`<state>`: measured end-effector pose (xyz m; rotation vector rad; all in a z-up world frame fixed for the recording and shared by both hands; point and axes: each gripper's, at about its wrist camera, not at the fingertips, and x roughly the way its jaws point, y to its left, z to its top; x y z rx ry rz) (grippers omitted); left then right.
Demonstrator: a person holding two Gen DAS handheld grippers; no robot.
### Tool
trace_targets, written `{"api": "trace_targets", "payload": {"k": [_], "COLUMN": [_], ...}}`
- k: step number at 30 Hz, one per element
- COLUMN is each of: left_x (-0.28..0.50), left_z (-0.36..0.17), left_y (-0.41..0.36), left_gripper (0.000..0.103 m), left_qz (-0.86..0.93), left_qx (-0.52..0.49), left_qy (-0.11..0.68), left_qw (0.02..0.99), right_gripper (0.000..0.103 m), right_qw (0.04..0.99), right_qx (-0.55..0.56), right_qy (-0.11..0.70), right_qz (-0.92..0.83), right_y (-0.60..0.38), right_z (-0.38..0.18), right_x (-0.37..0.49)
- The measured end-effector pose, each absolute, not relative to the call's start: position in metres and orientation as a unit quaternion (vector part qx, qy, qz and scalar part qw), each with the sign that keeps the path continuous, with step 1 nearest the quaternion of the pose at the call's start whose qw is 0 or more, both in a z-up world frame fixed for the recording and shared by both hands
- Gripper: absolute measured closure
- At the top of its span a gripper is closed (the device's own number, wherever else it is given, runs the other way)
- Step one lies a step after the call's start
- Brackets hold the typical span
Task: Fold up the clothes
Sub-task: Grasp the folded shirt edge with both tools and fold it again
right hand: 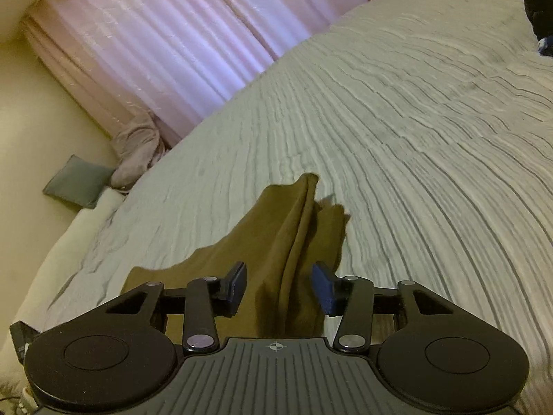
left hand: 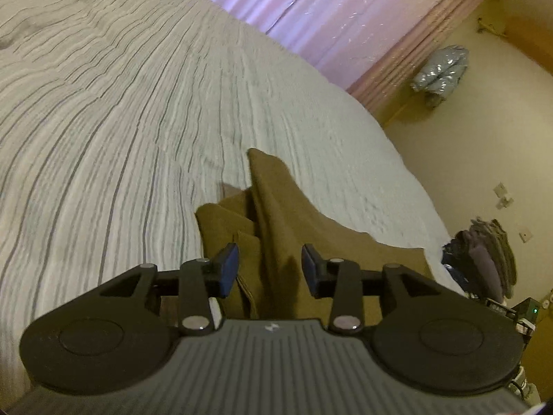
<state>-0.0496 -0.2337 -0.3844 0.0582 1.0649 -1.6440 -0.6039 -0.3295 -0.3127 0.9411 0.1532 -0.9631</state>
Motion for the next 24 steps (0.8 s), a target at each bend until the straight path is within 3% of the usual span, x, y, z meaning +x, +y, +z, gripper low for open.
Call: {"api": "trace_targets", "payload": {"k": [1, 2, 3, 4, 11, 16, 18, 20, 24], "left_x": [-0.050, -0.051, -0.053, -0.054, -0.053, -0.058, -0.060, -0.056, -0.053], "left_z": [-0.386, -0.387, -0.388, -0.386, -0.381, -0.384, -0.386, -0.382, -0.380], "left_y": [-0.235, -0.236, -0.236, -0.234, -0.217, -0.224, -0.226, -0.234, -0.262], "left_gripper": [0.075, 0.086, 0.100, 0.102, 0.102, 0.097, 0.082, 0.072, 0.065], "left_qz": [-0.695, -0.699, -0.704, -0.710, -0.726, -0.713, -0.707, -0.703, -0.697], "left_qx": [0.025, 0.029, 0.032, 0.030, 0.022, 0.056, 0.070, 0.056, 0.042], "left_qy": [0.450, 0.446, 0.441, 0.432, 0.383, 0.386, 0.387, 0.391, 0.409], "left_qw": [0.559, 0.558, 0.556, 0.555, 0.571, 0.583, 0.587, 0.591, 0.587], "right_gripper": [0.074, 0.083, 0.087, 0.093, 0.097, 0.096, 0.081, 0.048, 0.048], "right_qw": [0.779, 0.779, 0.779, 0.781, 0.790, 0.776, 0.780, 0.783, 0.783], "right_qx": [0.437, 0.439, 0.438, 0.431, 0.363, 0.391, 0.386, 0.368, 0.368], "right_qy": [0.072, 0.073, 0.075, 0.077, 0.110, 0.130, 0.128, 0.116, 0.099], "right_qz": [-0.444, -0.442, -0.442, -0.446, -0.482, -0.477, -0.475, -0.488, -0.491], "right_y": [-0.332, -0.335, -0.337, -0.338, -0.332, -0.342, -0.341, -0.343, -0.364], "right_z": [-0.315, -0.317, -0.318, -0.318, -0.321, -0.329, -0.322, -0.314, -0.310], "right_x": [-0.603, -0.602, -0.601, -0.599, -0.590, -0.590, -0.592, -0.592, -0.588]}}
